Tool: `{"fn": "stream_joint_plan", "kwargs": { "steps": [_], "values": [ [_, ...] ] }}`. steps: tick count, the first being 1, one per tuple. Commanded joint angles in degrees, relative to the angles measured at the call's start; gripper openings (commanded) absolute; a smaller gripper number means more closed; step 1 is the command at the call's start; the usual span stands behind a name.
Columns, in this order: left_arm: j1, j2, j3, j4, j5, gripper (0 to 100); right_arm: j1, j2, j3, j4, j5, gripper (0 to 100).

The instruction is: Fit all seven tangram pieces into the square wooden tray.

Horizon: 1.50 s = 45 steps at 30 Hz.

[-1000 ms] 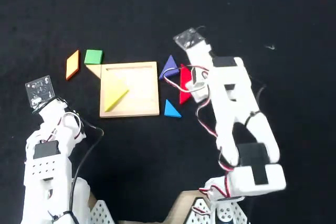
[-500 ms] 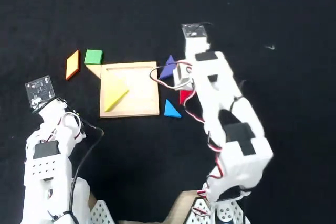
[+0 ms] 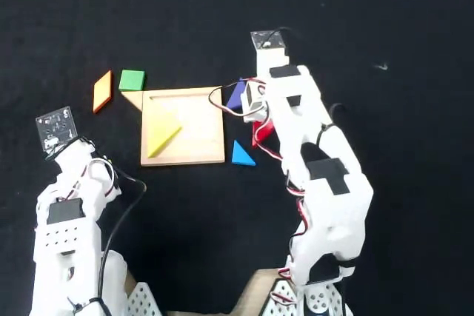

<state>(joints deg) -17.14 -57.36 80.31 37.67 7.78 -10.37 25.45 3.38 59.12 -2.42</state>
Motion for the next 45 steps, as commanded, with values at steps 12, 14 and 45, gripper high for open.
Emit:
{"fn": "stream_joint_plan", "kwargs": {
  "steps": [12,14,45],
  "values": [
    [0.8,-0.4,-0.2,-1.3,-0.2,3,-1.1,4.2,-6.6,3.5,4.5,22.4],
    [0.8,-0.4,-0.2,-1.3,-0.2,3,-1.6,6.0,-9.2,5.0,5.2,23.0],
    [0.9,-0.4,-0.2,-1.3,-0.2,3,-4.6,3.2,-17.5,18.9,4.7,5.1]
  ]
}}
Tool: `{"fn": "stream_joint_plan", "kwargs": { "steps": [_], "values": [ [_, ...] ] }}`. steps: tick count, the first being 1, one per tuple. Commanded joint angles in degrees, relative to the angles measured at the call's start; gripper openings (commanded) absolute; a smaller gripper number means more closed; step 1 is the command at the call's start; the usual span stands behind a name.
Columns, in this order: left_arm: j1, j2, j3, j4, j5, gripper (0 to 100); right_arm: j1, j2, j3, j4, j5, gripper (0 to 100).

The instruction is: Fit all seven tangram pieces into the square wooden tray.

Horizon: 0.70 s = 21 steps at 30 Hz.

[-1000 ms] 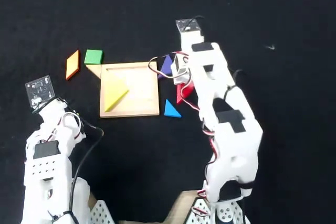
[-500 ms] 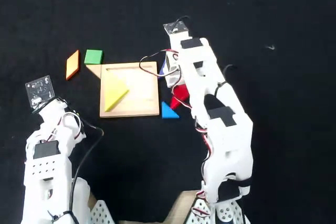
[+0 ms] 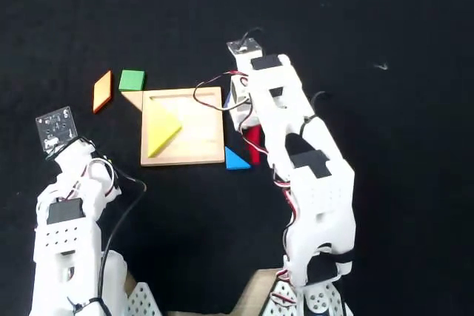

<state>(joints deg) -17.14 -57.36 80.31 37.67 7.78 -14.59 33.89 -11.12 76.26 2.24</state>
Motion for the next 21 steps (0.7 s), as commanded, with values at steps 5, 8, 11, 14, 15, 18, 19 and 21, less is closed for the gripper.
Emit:
{"fn": "stream_joint_plan", "kwargs": {
  "steps": [5,8,11,14,15,18,19,21],
  "values": [
    [0.9,-0.4,-0.2,-1.3,-0.2,3,-0.2,-5.8,-3.2,3.0,0.0,4.6],
    [0.9,-0.5,-0.2,-1.3,-0.2,3,0.5,-7.3,-4.9,5.9,0.2,4.6],
    [0.9,-0.6,-0.2,-1.3,-0.2,3,1.0,-10.0,-7.3,9.8,4.5,0.9],
    [0.9,-0.7,-0.2,-1.3,-0.2,3,0.4,-12.5,-9.0,12.2,11.6,1.1],
    [0.9,-0.7,-0.2,-1.3,-0.2,3,-0.1,-13.2,-9.6,13.0,13.9,1.1],
    [0.9,-0.7,-0.2,-1.3,-0.2,3,-1.1,-13.9,-11.7,14.9,21.5,1.1],
    [0.8,-0.8,-0.2,-1.3,-0.2,3,-1.5,-13.9,-12.3,15.7,24.3,1.1],
    [0.5,-0.8,-0.2,-1.3,-0.1,3,-2.7,-13.9,-13.1,17.8,29.7,1.1]
  ]
}}
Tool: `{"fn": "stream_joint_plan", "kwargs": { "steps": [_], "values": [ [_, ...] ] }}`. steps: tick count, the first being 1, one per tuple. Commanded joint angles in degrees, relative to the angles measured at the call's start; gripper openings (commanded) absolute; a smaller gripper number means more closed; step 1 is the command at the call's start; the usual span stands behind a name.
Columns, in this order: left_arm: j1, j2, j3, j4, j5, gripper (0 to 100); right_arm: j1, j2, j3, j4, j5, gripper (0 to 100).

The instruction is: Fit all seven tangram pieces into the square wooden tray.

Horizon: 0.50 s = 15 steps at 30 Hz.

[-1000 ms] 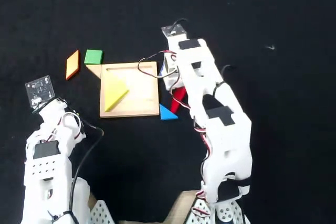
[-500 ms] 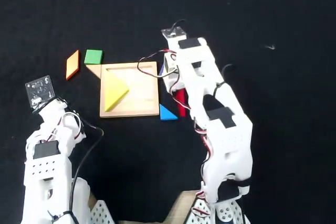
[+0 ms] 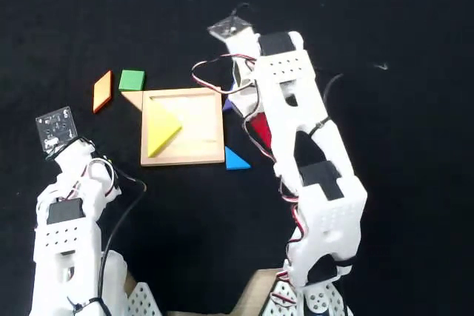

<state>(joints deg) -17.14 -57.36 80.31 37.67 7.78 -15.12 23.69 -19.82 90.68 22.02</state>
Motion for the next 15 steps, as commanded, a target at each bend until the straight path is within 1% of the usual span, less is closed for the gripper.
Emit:
{"fn": "stream_joint_plan", "kwargs": {
  "steps": [1,3,4,7,8,10,11,13,15],
  "values": [
    [0.4,-0.8,-0.2,-1.3,0.0,3,-3.1,-3.7,-4.7,4.4,12.5,1.1],
    [0.0,-0.9,-0.2,-1.2,-0.1,3,-5.3,-3.8,-4.9,5.6,17.1,1.1],
    [-1.2,-0.9,-0.2,-0.9,-0.1,3,-6.4,-3.8,-4.9,6.0,18.9,1.1],
    [-7.9,-0.9,-1.3,2.2,-0.2,3,-10.8,-3.8,-4.6,5.7,21.9,1.1],
    [-10.5,-0.9,-2.4,4.4,-1.3,3,-12.6,-3.7,-4.8,5.5,22.3,1.1],
    [-16.7,-0.9,-4.1,9.3,-7.3,3,-15.8,-3.7,-4.4,3.3,23.8,1.1],
    [-19.9,-0.9,-4.2,10.5,-10.1,3,-17.4,-3.7,-4.4,2.2,24.6,1.1],
    [-25.5,-0.9,-2.5,10.1,-13.7,3,-19.5,-3.2,-4.3,0.2,26.7,1.1],
    [-29.1,-0.9,-1.9,9.9,-14.8,3,-20.7,-1.3,-4.4,-1.7,27.6,1.1]
  ]
}}
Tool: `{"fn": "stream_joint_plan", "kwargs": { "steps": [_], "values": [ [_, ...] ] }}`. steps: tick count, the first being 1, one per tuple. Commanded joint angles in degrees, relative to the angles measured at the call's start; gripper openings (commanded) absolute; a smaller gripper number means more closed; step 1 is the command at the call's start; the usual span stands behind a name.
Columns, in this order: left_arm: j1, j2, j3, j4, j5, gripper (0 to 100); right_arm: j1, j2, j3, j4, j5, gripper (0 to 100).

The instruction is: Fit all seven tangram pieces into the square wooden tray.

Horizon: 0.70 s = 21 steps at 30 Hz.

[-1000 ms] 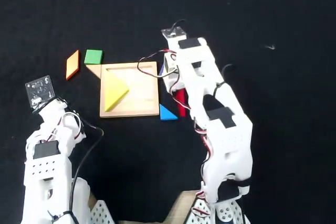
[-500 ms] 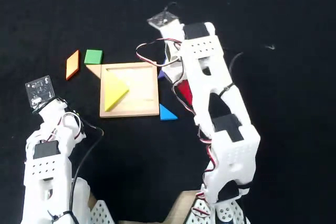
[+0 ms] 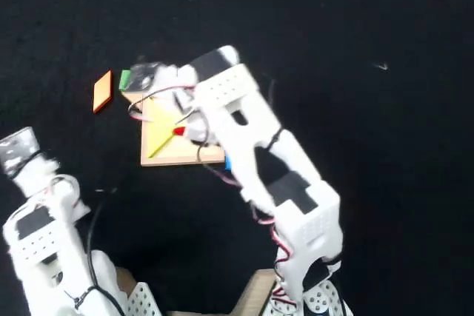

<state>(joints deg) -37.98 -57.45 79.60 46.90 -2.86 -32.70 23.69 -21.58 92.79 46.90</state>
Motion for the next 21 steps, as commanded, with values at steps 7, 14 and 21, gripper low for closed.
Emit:
{"fn": "stream_joint_plan", "kwargs": {
  "steps": [7,14,21],
  "values": [
    [-9.7,-0.8,-0.9,-1.0,-1.5,3,-3.8,7.8,-4.0,-8.6,2.9,1.1],
    [-7.3,-0.8,-0.7,-1.6,-1.3,3,-5.1,8.7,-3.7,-9.5,7.3,1.1],
    [-7.1,-0.8,-0.7,-1.6,-1.2,3,-6.9,10.5,-1.4,-11.4,9.9,1.1]
  ]
}}
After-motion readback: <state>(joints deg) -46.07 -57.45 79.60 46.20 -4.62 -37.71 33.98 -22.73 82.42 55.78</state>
